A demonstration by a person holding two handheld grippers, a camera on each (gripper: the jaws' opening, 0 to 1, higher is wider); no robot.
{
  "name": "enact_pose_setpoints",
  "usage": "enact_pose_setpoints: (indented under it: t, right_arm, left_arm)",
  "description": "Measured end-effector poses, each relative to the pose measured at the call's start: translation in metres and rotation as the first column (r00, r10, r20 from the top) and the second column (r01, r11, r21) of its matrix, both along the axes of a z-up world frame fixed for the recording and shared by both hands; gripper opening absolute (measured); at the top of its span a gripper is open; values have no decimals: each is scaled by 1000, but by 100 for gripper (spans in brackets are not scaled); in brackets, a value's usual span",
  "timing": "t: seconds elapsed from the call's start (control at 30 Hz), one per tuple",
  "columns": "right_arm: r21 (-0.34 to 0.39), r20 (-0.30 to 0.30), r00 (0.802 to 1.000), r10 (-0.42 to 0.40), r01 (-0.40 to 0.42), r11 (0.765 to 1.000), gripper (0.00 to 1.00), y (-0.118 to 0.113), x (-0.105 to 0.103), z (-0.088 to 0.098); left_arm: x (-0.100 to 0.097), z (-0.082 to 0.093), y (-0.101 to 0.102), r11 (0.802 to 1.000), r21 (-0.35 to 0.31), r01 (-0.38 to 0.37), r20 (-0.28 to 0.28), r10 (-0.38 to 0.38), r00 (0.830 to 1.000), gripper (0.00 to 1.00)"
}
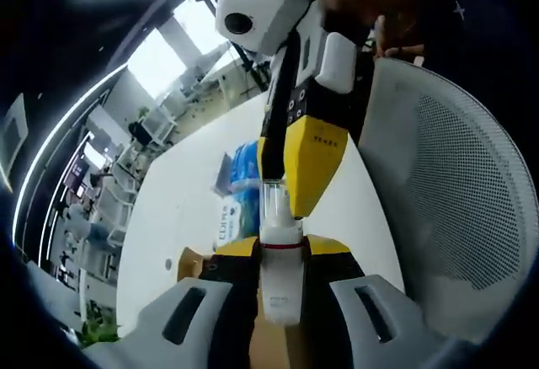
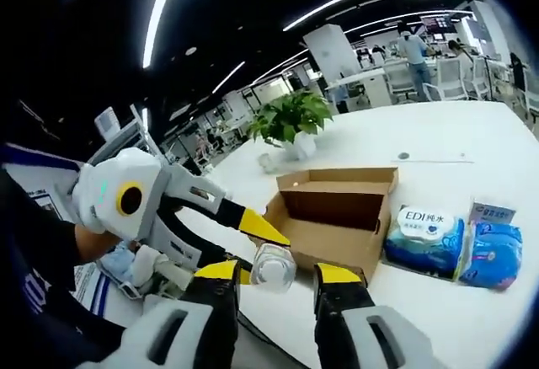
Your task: Operate the shoe box by opening the lid, removing the specified soft item, and placing it in the target area until the item is outside and the box remains undamaged.
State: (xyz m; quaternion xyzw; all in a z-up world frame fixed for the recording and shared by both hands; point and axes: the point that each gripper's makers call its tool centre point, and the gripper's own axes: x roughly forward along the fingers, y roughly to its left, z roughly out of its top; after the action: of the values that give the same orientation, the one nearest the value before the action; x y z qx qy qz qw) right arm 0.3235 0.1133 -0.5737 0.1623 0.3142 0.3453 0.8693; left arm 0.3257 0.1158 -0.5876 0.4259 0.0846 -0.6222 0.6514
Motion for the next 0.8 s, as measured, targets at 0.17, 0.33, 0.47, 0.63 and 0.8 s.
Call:
enact_pose_setpoints:
  t: [0.17,0.33,0.47,0.63,0.8]
  right_arm:
    - [-17,-24,1000,-5,5,1000,27,1,1,-7]
    - [1,-44,999,-22,22,1000,20,2,2,-9]
    - [-5,-47,998,-36,36,999,19,2,3,-11]
    - [-6,-54,997,-49,49,999,18,0,5,-13]
    - [2,-66,996,-58,58,998,17,0,6,-14]
  left_arm:
    - [-3,0,-5,1000,-22,0,16,0,1000,19]
    - [-2,1,-10,999,-46,-7,33,8,999,19]
    - [-1,1,-13,998,-55,-11,57,14,998,19]
    - [1,-1,-14,998,-62,-20,71,25,997,19]
    - [1,-2,-15,997,-72,-33,61,38,997,19]
